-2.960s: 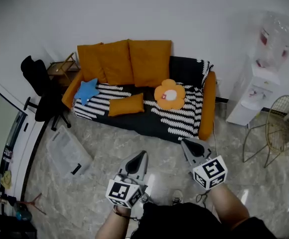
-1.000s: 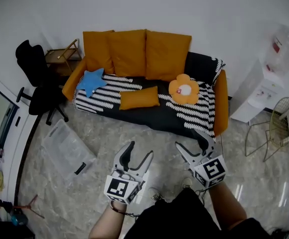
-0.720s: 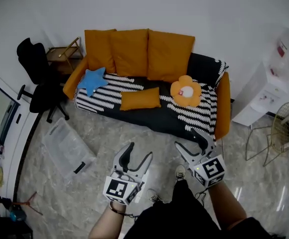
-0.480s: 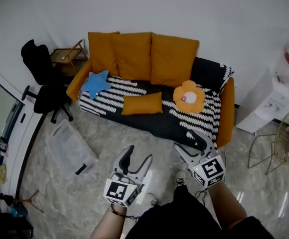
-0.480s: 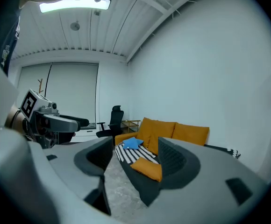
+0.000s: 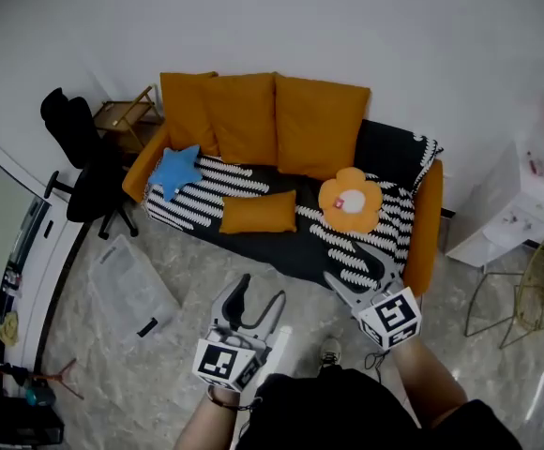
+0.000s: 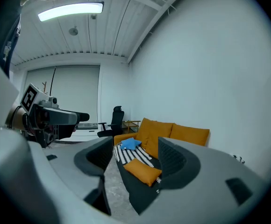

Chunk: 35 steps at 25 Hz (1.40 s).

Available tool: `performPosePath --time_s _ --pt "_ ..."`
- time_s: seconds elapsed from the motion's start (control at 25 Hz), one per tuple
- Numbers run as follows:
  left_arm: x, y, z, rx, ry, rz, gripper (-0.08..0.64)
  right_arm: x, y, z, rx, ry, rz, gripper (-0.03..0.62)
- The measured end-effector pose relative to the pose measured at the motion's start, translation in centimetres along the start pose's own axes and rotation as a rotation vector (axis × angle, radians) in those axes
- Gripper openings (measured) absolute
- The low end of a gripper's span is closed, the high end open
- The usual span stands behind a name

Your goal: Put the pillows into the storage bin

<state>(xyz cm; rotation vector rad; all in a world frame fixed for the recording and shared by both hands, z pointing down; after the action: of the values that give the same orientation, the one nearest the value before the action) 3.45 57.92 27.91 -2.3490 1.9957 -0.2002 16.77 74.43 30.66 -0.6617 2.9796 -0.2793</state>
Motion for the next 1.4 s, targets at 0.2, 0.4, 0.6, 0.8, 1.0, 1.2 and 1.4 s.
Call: performPosePath --time_s 0.2,0.4,0.6,0.8,1.0,1.2,1.4 --pt "-0.5 -3.6 0.2 0.022 -0.003 -0.032 0.276 -3.2 0.2 -0.4 -0.002 -0.027 -0.035 0.310" --pt "0.0 -6.9 0.2 0.035 0.003 -0.084 0.276 -5.8 -0.1 -1.3 0.015 -0.055 -0.094 0.310" --pt "1.8 -10.4 -0.2 0.040 0.022 -0.163 0.276 -7.8 -1.1 -1.6 0.028 -0.075 -0.178 0.311" --pt "4.7 -14.1 -0.5 0.050 0.032 -0.267 0.276 -9.2 -3.1 -1.5 0.054 -0.098 -0.283 0.313" --pt "8.9 -17.3 -0.1 0.057 0.029 -0.379 0.276 -10.0 -6.3 -0.7 0.062 -0.143 -0.396 0.313" --pt "12.6 -19.7 -0.1 0.046 0.025 -0.469 0.276 -10.2 -9.1 -0.5 0.055 -0.196 -0.489 0.313" --pt "14.5 -20.9 -0.4 0.037 0.028 -0.521 0.276 -10.0 -10.8 -0.8 0.057 -0.233 -0.540 0.313"
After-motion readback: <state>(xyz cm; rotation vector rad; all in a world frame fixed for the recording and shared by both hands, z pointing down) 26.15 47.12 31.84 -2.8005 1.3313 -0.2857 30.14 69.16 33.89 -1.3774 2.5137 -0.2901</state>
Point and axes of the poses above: the fingertips, and each gripper's own axes: y backward along the fingers, x to its left, z out of its top, the point moved 6 cm from there along y, backward along the fingers, and after that the axes turned 2 degrees about -y, right-handed, at the moved point
